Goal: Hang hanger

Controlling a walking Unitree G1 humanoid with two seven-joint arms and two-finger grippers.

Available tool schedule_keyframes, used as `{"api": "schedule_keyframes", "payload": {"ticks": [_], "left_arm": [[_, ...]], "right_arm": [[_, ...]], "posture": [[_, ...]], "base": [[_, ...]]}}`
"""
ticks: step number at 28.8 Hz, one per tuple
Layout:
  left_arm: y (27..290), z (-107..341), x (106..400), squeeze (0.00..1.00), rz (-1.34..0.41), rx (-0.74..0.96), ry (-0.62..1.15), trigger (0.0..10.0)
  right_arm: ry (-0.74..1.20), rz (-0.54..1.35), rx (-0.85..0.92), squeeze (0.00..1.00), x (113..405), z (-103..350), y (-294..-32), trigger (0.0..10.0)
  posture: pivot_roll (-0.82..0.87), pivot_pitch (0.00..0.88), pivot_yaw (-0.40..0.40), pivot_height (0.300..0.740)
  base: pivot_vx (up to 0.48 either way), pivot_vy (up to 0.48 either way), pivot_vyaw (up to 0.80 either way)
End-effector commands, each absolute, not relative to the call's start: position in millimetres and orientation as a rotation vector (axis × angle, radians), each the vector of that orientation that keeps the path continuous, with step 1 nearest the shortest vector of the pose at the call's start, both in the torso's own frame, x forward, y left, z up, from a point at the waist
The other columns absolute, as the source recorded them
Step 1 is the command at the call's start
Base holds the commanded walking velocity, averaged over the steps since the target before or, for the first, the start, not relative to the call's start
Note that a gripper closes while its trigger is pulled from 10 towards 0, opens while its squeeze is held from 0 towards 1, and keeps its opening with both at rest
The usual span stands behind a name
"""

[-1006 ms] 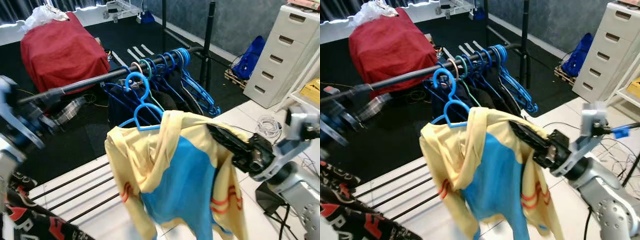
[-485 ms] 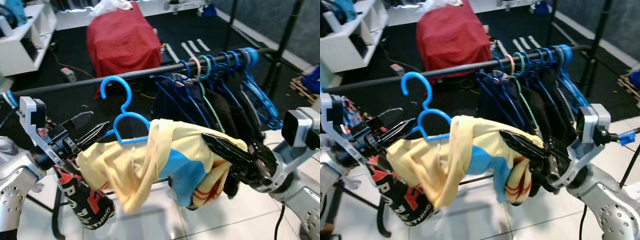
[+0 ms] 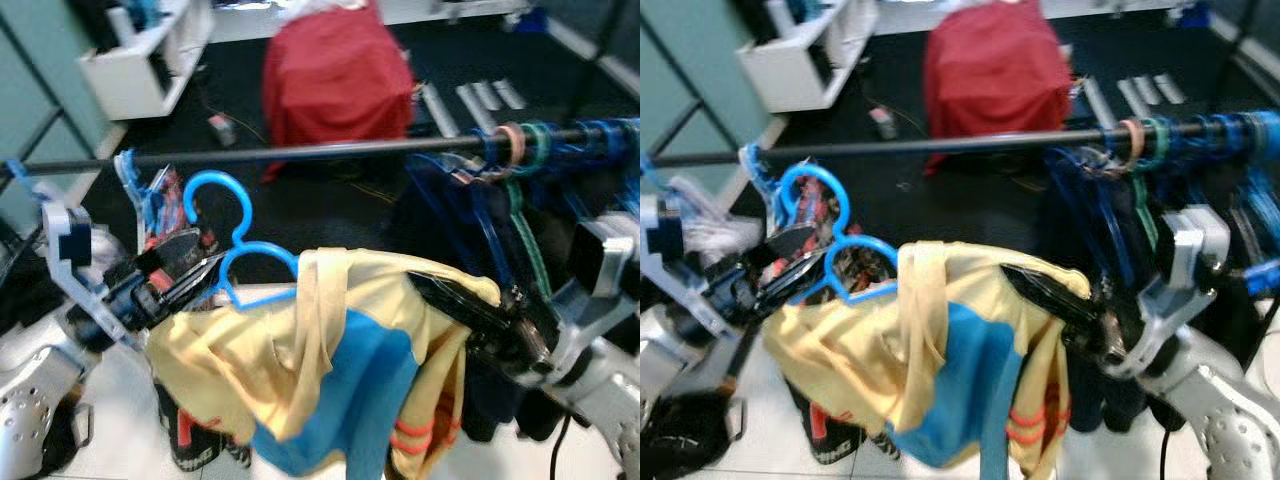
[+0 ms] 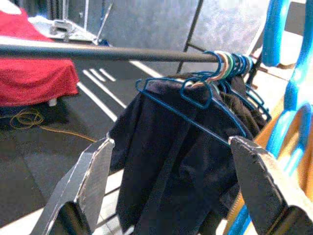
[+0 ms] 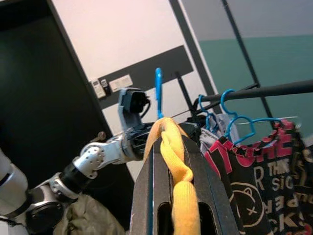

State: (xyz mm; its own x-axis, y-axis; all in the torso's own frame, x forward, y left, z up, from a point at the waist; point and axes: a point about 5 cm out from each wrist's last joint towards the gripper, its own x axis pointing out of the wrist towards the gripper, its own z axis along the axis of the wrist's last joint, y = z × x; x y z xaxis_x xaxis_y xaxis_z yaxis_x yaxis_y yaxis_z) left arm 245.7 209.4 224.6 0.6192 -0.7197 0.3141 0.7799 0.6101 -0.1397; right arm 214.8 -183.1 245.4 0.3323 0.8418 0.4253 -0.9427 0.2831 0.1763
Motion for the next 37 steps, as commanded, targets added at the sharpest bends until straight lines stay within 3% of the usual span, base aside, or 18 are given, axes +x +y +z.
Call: {"api": "schedule_keyframes", "payload": {"ticks": [1,13,16,22,37], "left_arm": [[208,226,241,0.0,-0.928,-0.255,-0.218,10.0],[219,241,240,0.0,-0.939,-0.276,-0.252,10.0],[214,244,241,0.0,-0.964,-0.302,-0.274,10.0],[197,248,247,0.0,-1.032,-0.315,-0.3,10.0],[188,249,262,0.0,-1.013,-0.303,-0.32,10.0]], "right_arm": [[-0.375,1.216,0.445,0.0,213,259,-186,10.0],[-0.535,1.063,0.449,0.0,223,280,-211,10.0],[-0.545,1.047,0.457,0.0,223,281,-212,10.0],[-0.61,1.102,0.48,0.0,218,290,-214,10.0],[-0.689,1.297,0.471,0.0,194,317,-201,10.0]], "posture": [[-0.05,0.116,0.075,0.74],[-0.05,0.119,0.087,0.74],[-0.05,0.117,0.089,0.74],[-0.06,0.112,0.087,0.74],[-0.07,0.113,0.09,0.74]], "base": [[0.0,0.0,0.0],[0.0,0.0,0.0],[0.0,0.0,-0.8],[0.0,0.0,-0.13],[0.0,0.0,0.0]]}}
